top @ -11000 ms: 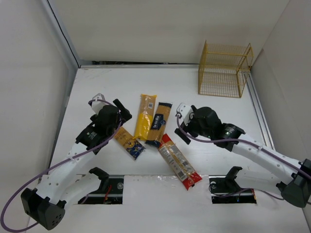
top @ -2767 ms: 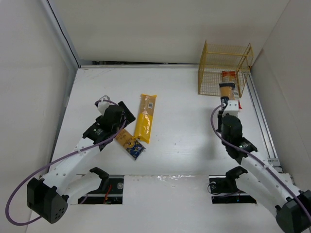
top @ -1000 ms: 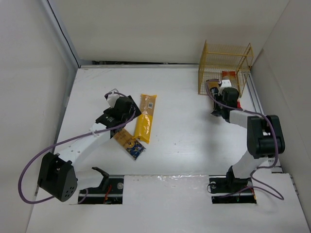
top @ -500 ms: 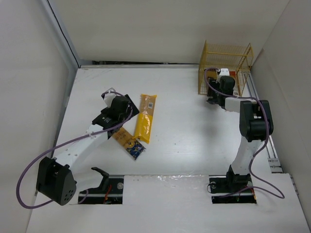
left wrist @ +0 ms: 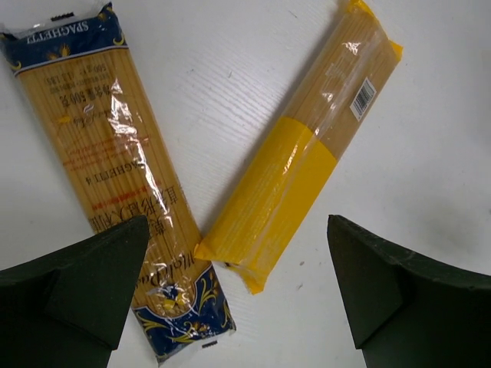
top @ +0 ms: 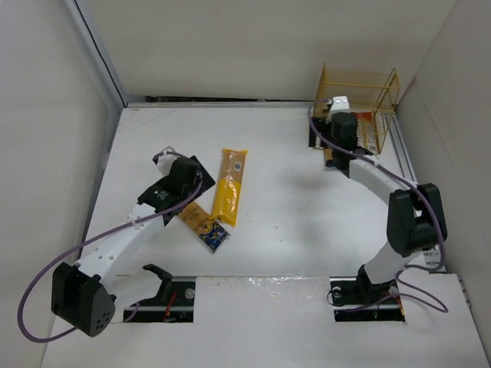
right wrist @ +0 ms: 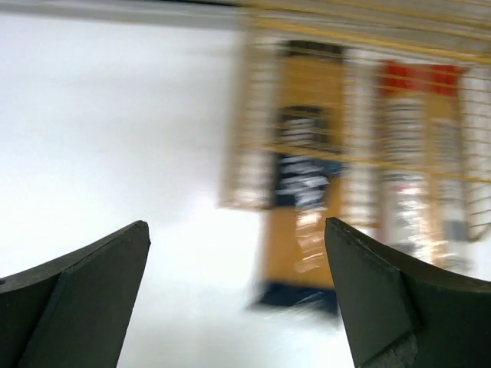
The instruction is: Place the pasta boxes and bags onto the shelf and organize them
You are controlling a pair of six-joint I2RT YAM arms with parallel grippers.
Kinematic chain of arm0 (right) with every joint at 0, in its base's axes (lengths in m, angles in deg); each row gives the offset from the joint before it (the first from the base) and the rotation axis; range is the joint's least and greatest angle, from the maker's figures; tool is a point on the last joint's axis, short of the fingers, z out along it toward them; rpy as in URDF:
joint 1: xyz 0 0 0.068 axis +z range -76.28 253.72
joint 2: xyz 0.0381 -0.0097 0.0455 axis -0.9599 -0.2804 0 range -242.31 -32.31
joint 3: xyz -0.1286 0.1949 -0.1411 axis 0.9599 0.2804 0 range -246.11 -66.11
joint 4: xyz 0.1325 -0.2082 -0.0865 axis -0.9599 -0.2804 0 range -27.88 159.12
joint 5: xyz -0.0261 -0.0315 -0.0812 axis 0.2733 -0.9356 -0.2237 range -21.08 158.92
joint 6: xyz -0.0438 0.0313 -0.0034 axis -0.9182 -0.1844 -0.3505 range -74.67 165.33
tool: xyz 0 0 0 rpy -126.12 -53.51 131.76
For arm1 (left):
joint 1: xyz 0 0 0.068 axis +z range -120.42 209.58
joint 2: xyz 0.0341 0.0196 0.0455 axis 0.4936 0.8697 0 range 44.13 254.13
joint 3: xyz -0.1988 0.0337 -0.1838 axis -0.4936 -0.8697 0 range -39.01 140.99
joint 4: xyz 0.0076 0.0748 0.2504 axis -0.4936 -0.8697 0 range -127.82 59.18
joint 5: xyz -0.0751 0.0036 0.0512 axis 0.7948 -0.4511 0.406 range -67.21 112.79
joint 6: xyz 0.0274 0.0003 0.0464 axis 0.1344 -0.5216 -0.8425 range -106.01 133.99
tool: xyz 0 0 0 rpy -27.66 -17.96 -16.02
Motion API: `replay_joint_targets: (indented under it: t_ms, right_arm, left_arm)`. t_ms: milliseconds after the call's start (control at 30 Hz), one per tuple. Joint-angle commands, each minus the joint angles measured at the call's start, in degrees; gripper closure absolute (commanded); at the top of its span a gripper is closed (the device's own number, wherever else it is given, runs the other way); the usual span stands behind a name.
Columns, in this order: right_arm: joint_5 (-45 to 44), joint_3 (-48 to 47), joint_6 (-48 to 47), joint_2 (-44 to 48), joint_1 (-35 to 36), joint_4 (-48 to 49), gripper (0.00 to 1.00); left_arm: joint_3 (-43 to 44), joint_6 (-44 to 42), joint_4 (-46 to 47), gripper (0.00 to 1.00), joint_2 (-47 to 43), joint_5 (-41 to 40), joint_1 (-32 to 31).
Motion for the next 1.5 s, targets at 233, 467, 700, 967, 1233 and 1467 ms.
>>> replay_joint_targets:
  t_ms: [233, 467, 700, 967, 1233, 1467]
  right_arm:
    - [-7.95, -14.2, 15.66, -5.12, 32.66, -22.76, 0.0]
    - [-9.54, -28.99, 21.11, -18.67, 41.72, -32.54, 0.0]
    - [-11.56, -29.8, 25.25, -23.87, 43.4, -34.66, 0.0]
    - [-6.99, -30.85, 26.92, -26.78, 44.54, -30.35, 0.0]
    - [-8.3, -32.51, 29.47, -28.1, 45.07, -31.21, 0.0]
    - [-11.21, -37.44, 33.51, -34.34, 45.07, -42.55, 0.0]
  left_arm:
    - [-2.7, 9.28, -10.35, 0.0, -12.68, 0.43, 0.19]
    - [-4.45, 8.76, -12.46, 0.0, -18.31, -0.45, 0.19]
    - [-4.46, 7.53, -12.99, 0.0, -21.03, -0.45, 0.19]
    - [-6.91, 6.3, -9.39, 0.0, -22.09, 1.48, 0.19]
    - [-7.45, 6.3, -9.39, 0.0, -23.24, 2.01, 0.19]
    - [-7.45, 5.15, -8.86, 0.0, -24.38, 2.54, 0.19]
